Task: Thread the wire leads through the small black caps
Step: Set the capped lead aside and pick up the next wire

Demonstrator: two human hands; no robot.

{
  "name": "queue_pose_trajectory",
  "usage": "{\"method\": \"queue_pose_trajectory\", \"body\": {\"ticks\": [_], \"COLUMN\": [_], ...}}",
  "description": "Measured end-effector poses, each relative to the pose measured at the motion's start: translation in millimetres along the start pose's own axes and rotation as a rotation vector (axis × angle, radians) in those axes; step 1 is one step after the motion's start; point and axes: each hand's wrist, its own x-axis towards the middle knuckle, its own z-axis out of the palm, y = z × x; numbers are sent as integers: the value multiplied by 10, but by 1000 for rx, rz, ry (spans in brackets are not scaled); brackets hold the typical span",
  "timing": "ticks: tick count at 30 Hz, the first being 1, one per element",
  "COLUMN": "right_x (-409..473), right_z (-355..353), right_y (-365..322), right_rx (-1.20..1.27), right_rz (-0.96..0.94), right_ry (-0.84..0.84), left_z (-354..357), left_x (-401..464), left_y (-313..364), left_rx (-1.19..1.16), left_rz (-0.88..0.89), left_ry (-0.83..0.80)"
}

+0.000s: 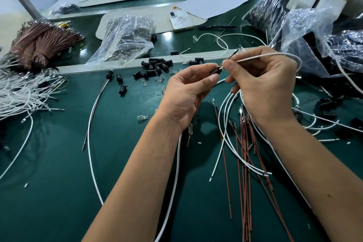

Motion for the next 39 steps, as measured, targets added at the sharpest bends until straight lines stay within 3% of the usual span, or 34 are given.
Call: {"method": "queue_pose_trajectory", "body": {"ticks": [11, 24, 39], "right_x": [-7, 58, 10], "right_z": [12, -43, 16], "right_y": [-16, -3, 75], "right_rx": [64, 246, 31], "right_rz": [68, 370, 201], "right_ry": [-31, -210, -103], "left_z": [3, -66, -60], "left_x": [-9, 3, 11], "left_y": [2, 16, -24], "left_rx": [12, 137, 221], "left_rz": [70, 196, 222], "left_ry": [20, 18, 81]}}
